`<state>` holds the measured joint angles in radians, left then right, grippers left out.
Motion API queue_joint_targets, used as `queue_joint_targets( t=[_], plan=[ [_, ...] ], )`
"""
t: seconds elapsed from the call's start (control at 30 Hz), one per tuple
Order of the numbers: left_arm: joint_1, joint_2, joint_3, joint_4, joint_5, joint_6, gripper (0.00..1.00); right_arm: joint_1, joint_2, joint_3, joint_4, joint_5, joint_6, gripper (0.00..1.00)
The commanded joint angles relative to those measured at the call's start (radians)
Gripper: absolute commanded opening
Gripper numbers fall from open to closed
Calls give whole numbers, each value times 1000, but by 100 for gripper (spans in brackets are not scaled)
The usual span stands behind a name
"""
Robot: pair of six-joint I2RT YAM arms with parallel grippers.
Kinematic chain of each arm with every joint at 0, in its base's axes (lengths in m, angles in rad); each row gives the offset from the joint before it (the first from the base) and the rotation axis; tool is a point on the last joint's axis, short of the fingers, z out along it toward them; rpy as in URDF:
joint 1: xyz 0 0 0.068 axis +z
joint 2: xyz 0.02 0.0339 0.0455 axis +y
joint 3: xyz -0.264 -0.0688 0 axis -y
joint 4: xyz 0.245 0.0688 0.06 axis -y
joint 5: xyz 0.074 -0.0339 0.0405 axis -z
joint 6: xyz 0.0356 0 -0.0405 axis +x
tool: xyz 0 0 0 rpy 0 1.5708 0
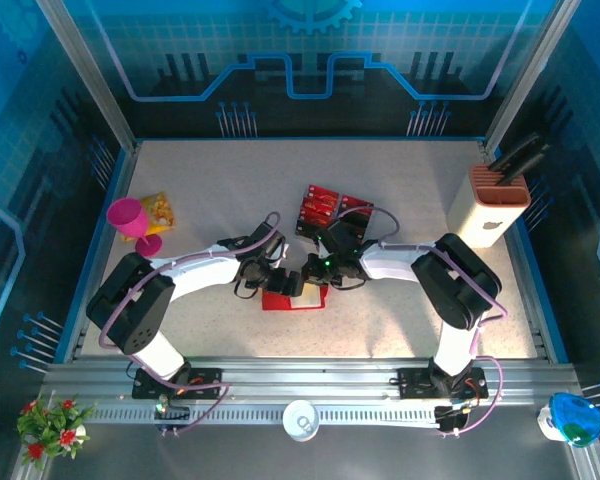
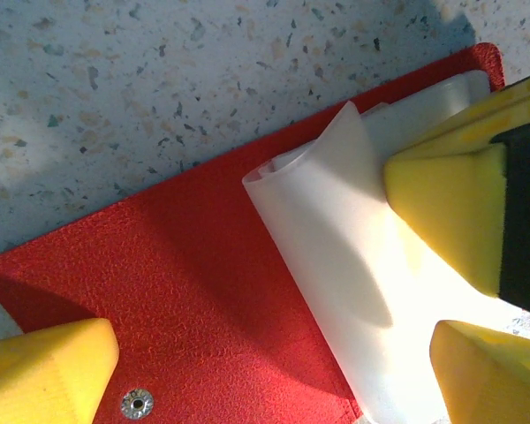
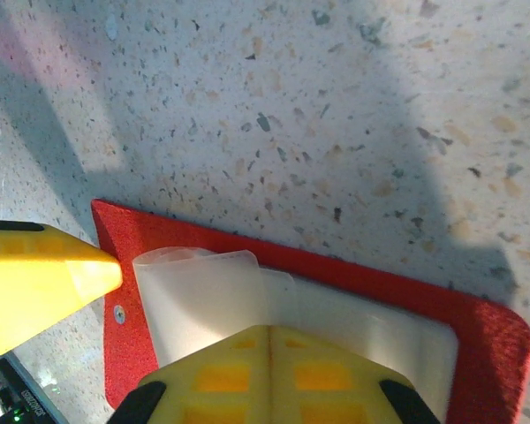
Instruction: Put the credit cards into the card holder
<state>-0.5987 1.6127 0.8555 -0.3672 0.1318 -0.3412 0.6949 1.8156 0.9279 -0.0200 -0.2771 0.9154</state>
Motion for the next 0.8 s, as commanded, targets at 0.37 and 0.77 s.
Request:
queue_joint_targets(
  t=[0.37, 0.77],
  plan=[
    [-19, 111, -30, -16, 2, 21, 73, -3, -16, -8, 82, -35, 96, 10],
    [-19, 130, -24, -13, 8, 31, 68, -33, -80, -43, 58, -1, 91, 41]
  ],
)
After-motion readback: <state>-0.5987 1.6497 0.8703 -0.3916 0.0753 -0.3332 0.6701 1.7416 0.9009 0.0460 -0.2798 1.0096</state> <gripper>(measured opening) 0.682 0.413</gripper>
